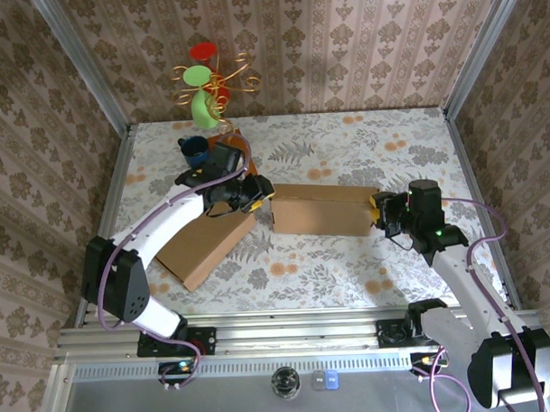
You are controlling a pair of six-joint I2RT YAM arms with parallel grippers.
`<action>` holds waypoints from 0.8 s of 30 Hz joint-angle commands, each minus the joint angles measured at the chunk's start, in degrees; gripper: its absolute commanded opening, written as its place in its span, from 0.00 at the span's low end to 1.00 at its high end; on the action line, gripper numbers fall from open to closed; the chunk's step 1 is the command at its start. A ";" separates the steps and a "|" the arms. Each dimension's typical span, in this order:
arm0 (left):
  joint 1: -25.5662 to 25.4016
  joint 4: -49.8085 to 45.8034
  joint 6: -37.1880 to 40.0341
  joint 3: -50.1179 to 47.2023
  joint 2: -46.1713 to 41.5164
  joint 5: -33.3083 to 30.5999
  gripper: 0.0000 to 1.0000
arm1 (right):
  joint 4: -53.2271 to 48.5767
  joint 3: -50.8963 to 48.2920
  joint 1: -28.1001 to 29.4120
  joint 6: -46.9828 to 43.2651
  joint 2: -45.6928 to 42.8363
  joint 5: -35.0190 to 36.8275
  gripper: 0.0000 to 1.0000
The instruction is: Fold the paper box
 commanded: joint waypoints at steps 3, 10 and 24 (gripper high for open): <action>-0.40 2.32 -1.75 0.16 1.18 1.91 0.42 | -4.49 -1.71 -0.12 -1.21 1.41 1.64 0.31; -1.05 5.25 -2.71 -5.11 0.38 2.35 0.32 | -5.50 -1.63 -0.12 -2.08 1.99 1.20 0.27; -3.20 16.15 1.04 -16.34 -6.42 -1.98 0.19 | -6.32 -0.30 -0.05 -3.16 -1.69 0.18 0.67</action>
